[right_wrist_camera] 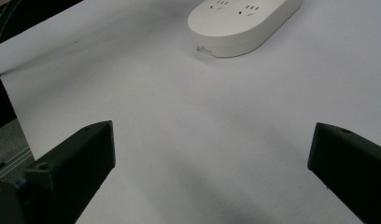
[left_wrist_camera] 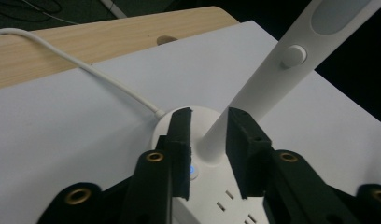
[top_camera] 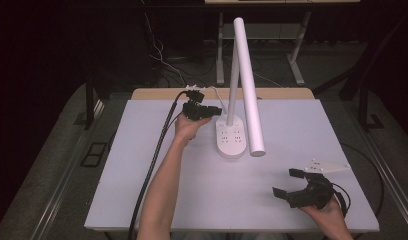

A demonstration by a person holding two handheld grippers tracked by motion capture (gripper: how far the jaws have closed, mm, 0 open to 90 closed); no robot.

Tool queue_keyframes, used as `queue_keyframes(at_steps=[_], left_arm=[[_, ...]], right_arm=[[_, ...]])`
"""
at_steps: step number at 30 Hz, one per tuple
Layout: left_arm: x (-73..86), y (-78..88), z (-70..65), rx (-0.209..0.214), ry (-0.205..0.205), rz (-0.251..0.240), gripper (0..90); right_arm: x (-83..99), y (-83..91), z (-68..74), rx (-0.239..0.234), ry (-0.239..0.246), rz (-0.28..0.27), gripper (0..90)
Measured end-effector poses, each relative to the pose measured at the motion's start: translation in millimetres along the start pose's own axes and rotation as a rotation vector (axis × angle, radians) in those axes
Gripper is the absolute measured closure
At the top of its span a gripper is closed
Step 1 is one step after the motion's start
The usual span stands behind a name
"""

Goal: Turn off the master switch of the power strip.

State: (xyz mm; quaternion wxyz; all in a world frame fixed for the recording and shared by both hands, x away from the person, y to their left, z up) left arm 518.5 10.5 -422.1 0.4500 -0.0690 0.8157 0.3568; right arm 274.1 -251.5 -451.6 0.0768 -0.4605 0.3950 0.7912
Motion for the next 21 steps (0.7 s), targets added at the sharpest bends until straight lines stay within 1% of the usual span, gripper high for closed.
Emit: queue_keyframes(at_steps=[1, 2, 4, 9, 10, 11, 12, 13, 15, 17, 20, 21], left_arm=[[0.5, -0.7, 0.4, -0.005, -0.004, 0.005, 73.5], [0.8, -2.1, -0.4, -0.003, 0.006, 0.002, 75.6], [1.5, -3.8, 0.0, -0.005, 0.01, 0.002, 79.1], [4.2, -6.7, 1.8, -0.012, 0.006, 0.01, 88.9], [4.6, -7.5, 1.5, -0.011, 0.008, 0.01, 89.0], [5.4, -8.3, 2.2, -0.013, -0.004, 0.015, 89.1], [6.1, -9.2, 0.9, -0.015, 0.012, 0.014, 89.1], [6.9, -10.1, 1.6, -0.019, 0.003, 0.019, 89.2], [8.4, -12.1, 1.9, -0.022, 0.002, 0.024, 89.2], [9.9, -13.6, 3.2, -0.026, -0.012, 0.034, 89.2], [11.0, -15.7, 3.4, -0.029, -0.001, 0.031, 89.2], [11.8, -16.0, 4.2, -0.027, -0.009, 0.038, 89.1]], right_arm=[[0.1, 0.2, -0.1, 0.001, -0.001, 0.001, 0.1], [0.1, 0.4, -0.2, 0.001, -0.001, 0.001, 0.0], [0.1, 0.5, -0.4, 0.002, -0.001, 0.001, 0.0], [0.1, 0.6, -0.5, 0.001, 0.0, 0.002, 0.0], [0.1, 0.7, -0.6, 0.001, 0.0, 0.002, 0.0], [0.1, 0.6, -0.7, 0.002, 0.001, 0.002, 0.0], [0.1, 0.7, -0.8, 0.002, -0.001, 0.004, 0.0], [0.1, 0.6, -0.8, 0.002, -0.001, 0.004, 0.0], [0.2, 0.4, -0.7, 0.002, 0.001, 0.006, 0.0], [0.2, 0.2, -0.6, 0.001, 0.002, 0.006, 0.0], [0.2, 0.3, -0.6, 0.002, 0.001, 0.006, 0.1], [0.2, 0.4, -0.7, 0.002, 0.002, 0.006, 0.0]])
Point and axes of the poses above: each handheld gripper's, and its own axes: y roughly backward along the jaws, x roughly out of its underside, z roughly to its left, the point moved 6 cm from there along -y, roughly forward along the jaws, and after that the axes turned 1 degree about -x, right-handed, at the moved point
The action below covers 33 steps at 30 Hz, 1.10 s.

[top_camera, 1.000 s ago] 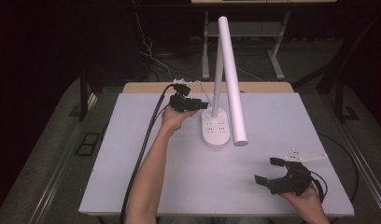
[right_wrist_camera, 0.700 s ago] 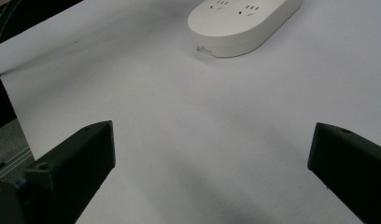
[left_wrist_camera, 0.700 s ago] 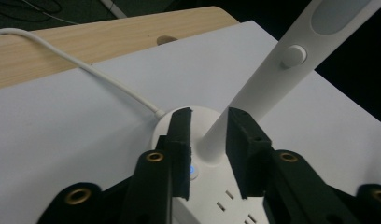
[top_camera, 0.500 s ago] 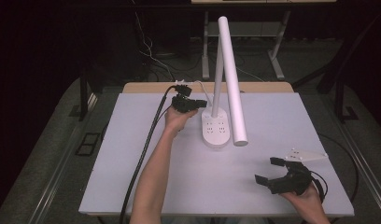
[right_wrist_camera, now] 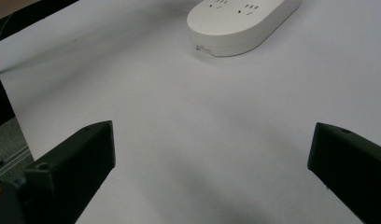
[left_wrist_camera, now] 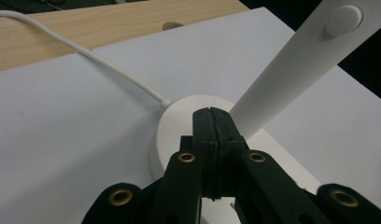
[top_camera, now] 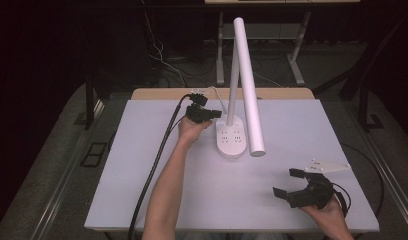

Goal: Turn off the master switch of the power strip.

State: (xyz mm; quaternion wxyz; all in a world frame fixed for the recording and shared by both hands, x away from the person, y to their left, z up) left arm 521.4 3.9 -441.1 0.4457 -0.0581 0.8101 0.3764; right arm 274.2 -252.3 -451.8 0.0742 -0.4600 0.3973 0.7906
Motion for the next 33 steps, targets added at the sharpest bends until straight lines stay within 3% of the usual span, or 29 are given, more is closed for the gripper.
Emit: queue_keyframes(at_steps=[14, 18, 25, 33], left_arm=[[14.4, -12.0, 6.2, -0.006, 0.029, 0.026, 89.2], [18.3, -15.6, 5.9, -0.005, 0.056, 0.025, 89.1], [20.9, -19.7, 4.4, 0.015, 0.046, 0.032, 89.1], [22.2, -20.2, 3.8, 0.047, 0.065, 0.033, 89.2]], right_arm=[[0.2, -0.2, -0.4, -0.001, 0.003, 0.004, 0.0], [0.4, -0.5, -0.3, -0.001, 0.004, 0.007, 0.1], [0.7, -0.7, -0.5, -0.001, 0.005, 0.009, 0.0], [1.2, -0.6, -0.8, -0.001, 0.004, 0.013, 0.1]])
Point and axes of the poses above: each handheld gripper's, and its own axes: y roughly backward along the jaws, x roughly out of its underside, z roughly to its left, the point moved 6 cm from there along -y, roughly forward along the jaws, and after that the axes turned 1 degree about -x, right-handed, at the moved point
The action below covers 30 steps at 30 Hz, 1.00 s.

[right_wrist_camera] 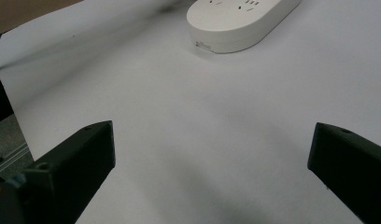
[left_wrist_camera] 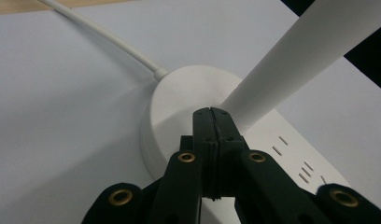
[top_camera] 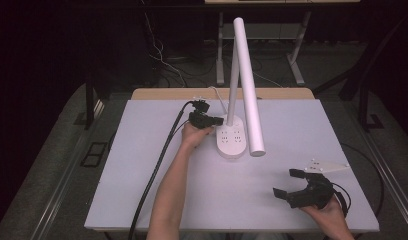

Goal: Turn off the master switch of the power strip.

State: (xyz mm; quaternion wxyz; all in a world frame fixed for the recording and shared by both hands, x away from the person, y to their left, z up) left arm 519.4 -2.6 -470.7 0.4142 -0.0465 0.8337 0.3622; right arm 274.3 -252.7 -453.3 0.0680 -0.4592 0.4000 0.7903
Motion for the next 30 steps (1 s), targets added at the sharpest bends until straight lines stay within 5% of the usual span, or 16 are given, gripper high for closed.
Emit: queue_keyframes(at_steps=[10, 16, 19, 22, 28, 30], left_arm=[[-0.6, -1.1, -2.2, -0.063, -0.046, 0.036, 89.8], [-2.6, -2.9, -5.5, -0.044, 0.031, 0.061, 89.9], [-4.0, -2.3, -4.8, -0.054, -0.015, 0.104, 90.0], [-4.0, -2.7, -4.5, -0.044, 0.012, 0.101, 90.0], [-4.2, -3.1, -3.8, -0.052, 0.0, 0.115, 90.0], [-5.0, -6.4, -5.1, -0.05, 0.042, 0.094, 90.0]], right_arm=[[0.7, -0.7, -0.8, 0.006, 0.004, 0.005, 0.0], [0.8, -0.3, -1.1, 0.01, -0.003, 0.004, 0.1], [0.5, -0.8, -2.1, 0.012, 0.003, 0.003, 0.0], [0.9, 0.1, -1.5, 0.012, -0.002, 0.004, 0.0], [0.7, 1.0, -2.9, 0.015, 0.001, 0.0, 0.1], [1.1, 1.1, -2.1, 0.013, -0.001, 0.003, 0.1]])
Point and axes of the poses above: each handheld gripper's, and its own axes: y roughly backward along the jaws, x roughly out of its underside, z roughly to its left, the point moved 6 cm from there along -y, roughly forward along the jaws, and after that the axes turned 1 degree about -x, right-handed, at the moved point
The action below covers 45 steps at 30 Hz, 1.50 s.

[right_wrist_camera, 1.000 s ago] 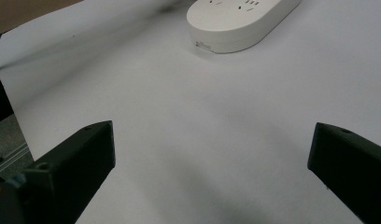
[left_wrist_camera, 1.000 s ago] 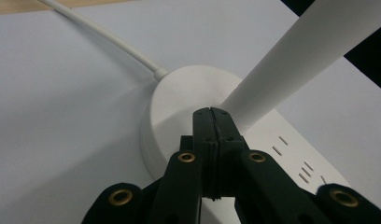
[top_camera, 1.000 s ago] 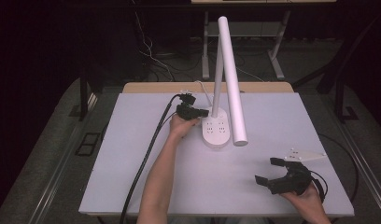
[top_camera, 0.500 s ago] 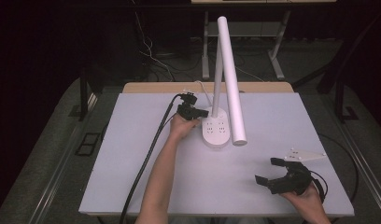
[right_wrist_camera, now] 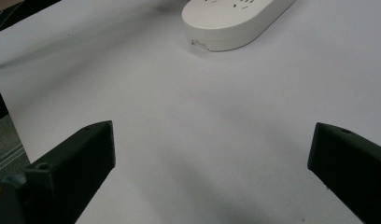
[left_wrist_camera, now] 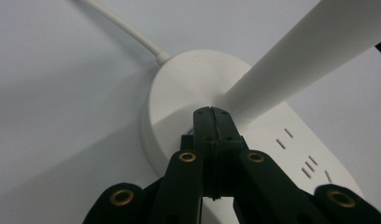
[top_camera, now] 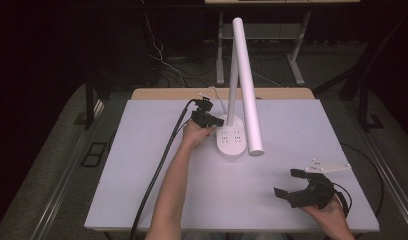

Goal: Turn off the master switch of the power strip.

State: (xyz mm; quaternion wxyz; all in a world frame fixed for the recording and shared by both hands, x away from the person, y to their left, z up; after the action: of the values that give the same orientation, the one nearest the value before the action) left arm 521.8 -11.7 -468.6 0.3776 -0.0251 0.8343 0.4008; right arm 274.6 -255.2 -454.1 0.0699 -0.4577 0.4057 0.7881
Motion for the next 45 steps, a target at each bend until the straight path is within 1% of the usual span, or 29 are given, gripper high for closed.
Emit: queue_keyframes(at_steps=[1, 2, 4, 6, 7, 8, 9, 10, 12, 13, 14, 16, 17, 19, 21, 22, 23, 24, 26, 28, 30, 35, 41, 44, 45], left_arm=[[-0.1, -0.3, 0.3, 0.005, -0.006, 0.003, 90.0], [-0.2, -1.3, -1.2, 0.008, 0.005, -0.005, 90.0], [-0.1, -1.5, -1.1, 0.012, 0.009, -0.013, 90.0], [-0.2, -1.2, -0.9, 0.014, 0.001, -0.014, 90.0], [-0.3, -1.5, -0.8, 0.019, -0.003, -0.022, 89.9], [0.1, -1.6, -0.5, 0.022, 0.001, -0.029, 89.9], [0.1, -1.3, 0.4, 0.032, -0.006, -0.039, 89.9], [-0.9, -0.8, -0.1, 0.041, 0.014, -0.055, 89.9], [-1.3, 0.1, 0.1, 0.034, -0.005, -0.048, 89.8], [-2.2, 0.0, -0.6, 0.021, 0.0, -0.059, 89.8], [-1.8, 1.3, -0.1, 0.014, -0.009, -0.05, 89.8], [-1.9, 3.3, 0.6, -0.008, -0.013, -0.052, 89.8], [-1.7, 5.0, 1.6, -0.02, -0.03, -0.046, 89.8], [-0.5, 9.6, 4.3, -0.058, -0.082, -0.018, 89.7], [1.2, 13.7, 6.6, -0.086, -0.125, 0.001, 89.6], [1.4, 14.1, 5.7, -0.082, -0.111, -0.015, 89.6], [2.8, 17.9, 8.4, -0.08, -0.141, 0.005, 89.7], [2.8, 18.7, 8.0, -0.079, -0.128, -0.011, 89.6], [3.9, 22.1, 8.3, -0.07, -0.117, -0.017, 89.6], [3.1, 26.3, 9.4, -0.056, -0.104, -0.043, 89.6], [2.0, 31.2, 10.8, -0.057, -0.092, -0.065, 89.6], [0.6, 46.0, 14.1, -0.047, -0.085, -0.094, 89.5], [-2.1, 64.7, 14.1, -0.025, -0.068, -0.147, 89.4], [-1.6, 75.1, 13.2, -0.022, -0.083, -0.154, 89.3], [-1.3, 78.5, 12.5, -0.022, -0.083, -0.159, 89.3]], right_arm=[[0.0, 0.1, 0.1, 0.0, 0.002, 0.0, 0.1], [-0.1, -0.1, 0.2, 0.0, 0.003, -0.002, 0.0], [0.0, -0.5, 0.0, 0.0, 0.005, 0.0, 0.1], [0.1, -0.7, -0.5, 0.001, 0.004, 0.001, 0.0], [0.1, -0.6, -0.6, 0.001, 0.002, 0.001, 0.0], [0.0, -0.5, -1.1, 0.003, 0.005, -0.001, 0.0], [0.1, -0.5, -1.1, 0.003, 0.005, 0.001, 0.0], [0.0, -0.5, -1.4, 0.003, 0.006, 0.001, 0.1], [0.3, -0.5, -0.9, 0.0, 0.003, 0.006, 0.1], [0.3, -0.8, -1.2, 0.001, 0.008, 0.005, 0.1], [0.3, -0.8, -0.9, 0.0, 0.006, 0.007, 0.0], [0.3, -0.6, -0.9, 0.0, 0.009, 0.004, 0.0], [0.2, -0.6, -0.9, 0.0, 0.007, 0.002, 0.1], [0.2, -0.1, -1.0, 0.0, 0.001, 0.003, 0.0], [0.0, 0.0, -1.1, 0.002, 0.0, 0.0, 0.0], [0.0, 0.0, -1.1, 0.002, 0.001, 0.0, 0.0], [0.1, -0.2, -1.4, 0.004, 0.006, -0.001, 0.0], [0.2, -0.4, -1.3, 0.005, 0.006, 0.0, 0.0], [0.3, -0.7, -1.3, 0.006, 0.005, 0.002, 0.0], [0.4, -1.0, -1.4, 0.006, 0.006, 0.003, 0.0], [0.4, -1.0, -1.5, 0.007, 0.006, 0.004, 0.0], [0.5, -1.0, -1.4, 0.006, 0.006, 0.005, 0.0], [0.5, -1.6, -0.8, 0.005, 0.002, 0.009, 0.0], [0.4, -1.8, -0.9, 0.006, 0.0, 0.008, 0.0], [0.4, -2.0, -0.9, 0.006, -0.001, 0.008, 0.0]])
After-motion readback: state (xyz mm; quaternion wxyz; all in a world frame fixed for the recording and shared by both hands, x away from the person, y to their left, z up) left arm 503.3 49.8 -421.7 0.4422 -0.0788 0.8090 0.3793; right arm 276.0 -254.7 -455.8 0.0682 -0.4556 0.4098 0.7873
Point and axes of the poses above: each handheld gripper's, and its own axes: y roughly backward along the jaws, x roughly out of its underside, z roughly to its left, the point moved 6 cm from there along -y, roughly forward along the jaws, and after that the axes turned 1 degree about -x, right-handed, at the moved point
